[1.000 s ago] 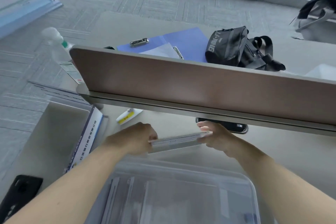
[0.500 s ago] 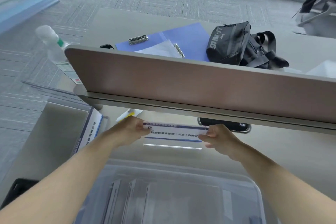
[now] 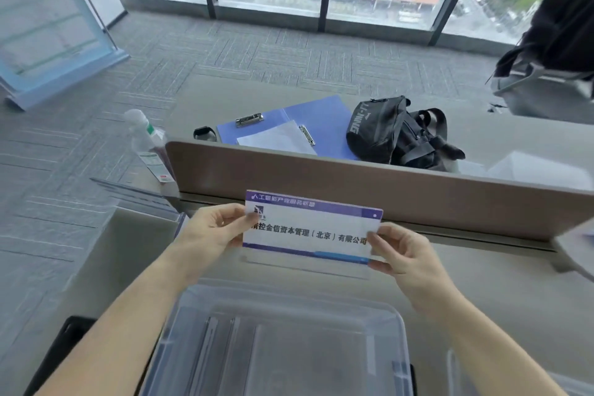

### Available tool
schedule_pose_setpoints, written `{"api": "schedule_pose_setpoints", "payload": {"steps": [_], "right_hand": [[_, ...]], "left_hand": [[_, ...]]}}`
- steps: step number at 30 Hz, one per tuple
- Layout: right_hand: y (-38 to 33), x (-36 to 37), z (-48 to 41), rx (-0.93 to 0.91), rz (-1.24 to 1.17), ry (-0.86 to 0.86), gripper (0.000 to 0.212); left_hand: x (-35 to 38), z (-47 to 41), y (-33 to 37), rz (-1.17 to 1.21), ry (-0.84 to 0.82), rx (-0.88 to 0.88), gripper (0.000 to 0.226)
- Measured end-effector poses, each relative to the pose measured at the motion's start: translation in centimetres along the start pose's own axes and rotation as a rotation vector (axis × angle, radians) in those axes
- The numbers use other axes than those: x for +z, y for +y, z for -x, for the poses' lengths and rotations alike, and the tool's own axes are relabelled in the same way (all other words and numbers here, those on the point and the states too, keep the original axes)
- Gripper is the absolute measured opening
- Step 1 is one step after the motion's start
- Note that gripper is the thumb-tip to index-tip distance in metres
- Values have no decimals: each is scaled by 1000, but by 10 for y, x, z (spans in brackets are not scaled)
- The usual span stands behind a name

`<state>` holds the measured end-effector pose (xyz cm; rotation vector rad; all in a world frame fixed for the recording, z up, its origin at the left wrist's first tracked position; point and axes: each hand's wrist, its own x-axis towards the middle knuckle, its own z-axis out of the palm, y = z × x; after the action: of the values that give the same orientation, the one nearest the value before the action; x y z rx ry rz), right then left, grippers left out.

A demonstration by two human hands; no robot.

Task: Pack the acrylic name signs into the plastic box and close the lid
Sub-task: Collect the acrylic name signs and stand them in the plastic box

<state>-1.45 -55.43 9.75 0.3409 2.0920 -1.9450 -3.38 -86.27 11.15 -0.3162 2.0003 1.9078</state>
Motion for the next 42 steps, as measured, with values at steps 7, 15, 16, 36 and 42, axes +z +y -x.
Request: {"api": "schedule_pose_setpoints", "payload": {"steps": [7, 15, 16, 36, 42], "right_hand": [[-47, -7, 88, -55, -89, -47, 22], [-49, -8, 141, -335, 394, -204, 26], [-46, -6, 143, -344, 420, -215, 26], [33, 78, 216, 245, -238, 116, 82], [74, 93, 207, 368, -161, 109, 56]], "left_hand": [[2, 88, 33, -150, -188, -34, 33], [34, 151, 21, -603, -204, 36, 61], [44, 156, 20, -576, -276, 15, 51], [87, 230, -30, -439, 47, 110, 13], [91, 218, -64, -409, 50, 1, 20]]}}
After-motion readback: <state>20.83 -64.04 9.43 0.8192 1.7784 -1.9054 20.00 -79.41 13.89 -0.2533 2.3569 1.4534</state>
